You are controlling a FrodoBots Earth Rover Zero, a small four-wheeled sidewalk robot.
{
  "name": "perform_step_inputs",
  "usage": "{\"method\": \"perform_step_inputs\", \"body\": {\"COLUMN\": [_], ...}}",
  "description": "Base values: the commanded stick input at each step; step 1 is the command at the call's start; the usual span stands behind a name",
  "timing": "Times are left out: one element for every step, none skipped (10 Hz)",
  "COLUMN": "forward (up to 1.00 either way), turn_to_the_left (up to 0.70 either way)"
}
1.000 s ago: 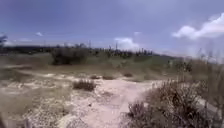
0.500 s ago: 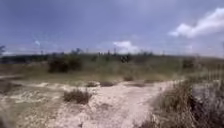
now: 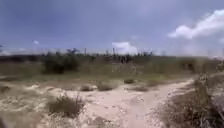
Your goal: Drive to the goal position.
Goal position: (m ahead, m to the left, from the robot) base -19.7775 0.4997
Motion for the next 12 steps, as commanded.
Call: {"method": "perform_step_inputs", "body": {"forward": [0.7, 0.7, 0.7, 0.7, 0.7, 0.7, 0.7, 0.7, 0.7, 0.7, 0.7, 0.7], "turn_to_the_left": [0.0, 0.0, 0.0, 0.0, 0.0, 0.0, 0.0, 0.0, 0.0, 0.0, 0.0, 0.0]}}
